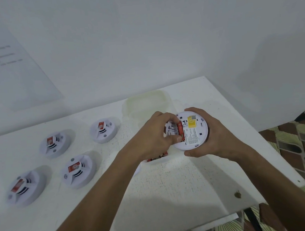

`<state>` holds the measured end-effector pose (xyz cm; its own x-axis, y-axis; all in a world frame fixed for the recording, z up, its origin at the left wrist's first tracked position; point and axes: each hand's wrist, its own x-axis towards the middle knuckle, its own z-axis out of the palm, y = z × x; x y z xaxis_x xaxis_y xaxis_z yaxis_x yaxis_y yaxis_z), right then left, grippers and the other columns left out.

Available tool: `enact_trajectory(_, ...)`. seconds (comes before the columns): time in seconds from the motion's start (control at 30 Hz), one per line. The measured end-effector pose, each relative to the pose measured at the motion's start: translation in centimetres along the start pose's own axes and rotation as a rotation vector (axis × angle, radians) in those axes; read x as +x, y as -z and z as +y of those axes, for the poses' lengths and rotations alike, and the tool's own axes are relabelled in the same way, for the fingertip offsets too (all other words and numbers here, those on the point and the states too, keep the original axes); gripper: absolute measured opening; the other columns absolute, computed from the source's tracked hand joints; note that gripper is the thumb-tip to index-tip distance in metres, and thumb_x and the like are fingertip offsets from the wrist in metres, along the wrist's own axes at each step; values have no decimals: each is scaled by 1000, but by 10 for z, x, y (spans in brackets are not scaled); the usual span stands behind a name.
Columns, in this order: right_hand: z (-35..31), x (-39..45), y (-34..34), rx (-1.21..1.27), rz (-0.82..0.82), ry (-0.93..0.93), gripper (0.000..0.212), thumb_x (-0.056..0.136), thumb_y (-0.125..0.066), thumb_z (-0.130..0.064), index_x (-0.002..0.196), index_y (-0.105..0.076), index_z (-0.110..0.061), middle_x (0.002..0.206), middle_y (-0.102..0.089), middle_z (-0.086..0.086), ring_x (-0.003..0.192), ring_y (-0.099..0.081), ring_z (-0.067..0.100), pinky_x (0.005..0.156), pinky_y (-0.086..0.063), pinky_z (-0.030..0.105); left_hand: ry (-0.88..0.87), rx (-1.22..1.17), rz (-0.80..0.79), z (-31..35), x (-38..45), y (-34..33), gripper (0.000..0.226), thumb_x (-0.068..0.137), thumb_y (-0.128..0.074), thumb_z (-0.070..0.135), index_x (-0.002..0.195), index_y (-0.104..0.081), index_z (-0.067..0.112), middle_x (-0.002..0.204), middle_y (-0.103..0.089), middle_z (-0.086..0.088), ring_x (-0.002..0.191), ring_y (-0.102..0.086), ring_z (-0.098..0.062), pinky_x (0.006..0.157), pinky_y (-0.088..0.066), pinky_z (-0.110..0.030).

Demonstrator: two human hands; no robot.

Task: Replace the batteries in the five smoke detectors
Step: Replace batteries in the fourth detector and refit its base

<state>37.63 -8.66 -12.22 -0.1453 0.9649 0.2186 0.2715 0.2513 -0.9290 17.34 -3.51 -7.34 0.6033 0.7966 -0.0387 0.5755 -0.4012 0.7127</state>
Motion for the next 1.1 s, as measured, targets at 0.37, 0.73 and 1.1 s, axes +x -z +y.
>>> enact_trajectory(0.37, 4, 3, -1, 5, -2, -9, 85, 50, -91, -29, 126, -54, -41, 117, -66, -12, 109, -64, 14, 84, -55, 20, 64, 6, 18, 4, 5, -8, 32, 89, -68, 37, 102, -40, 30, 109, -42, 8, 91, -51, -6, 61, -39, -11)
enact_trajectory(0.73, 13, -3, 10, -19, 71, -67, 89, 52, -93, -21, 129, -52, -34, 117, -65, -14, 111, -64, 12, 86, -58, 26, 142, -422, 490, -17, 17, -14, 20, 83, -77, 23, 93, -60, 25, 78, -73, 11, 74, -68, -3, 71, -55, -20)
enact_trajectory(1.1, 21, -12, 21, 5, 71, -119, 89, 51, -91, -14, 131, -52, -26, 120, -65, -9, 112, -62, 11, 85, -56, 24, 308, 160, 148, -62, 36, -47, 26, 86, -74, 29, 108, -71, 17, 96, -73, -2, 75, -61, -6, 62, -37, -6)
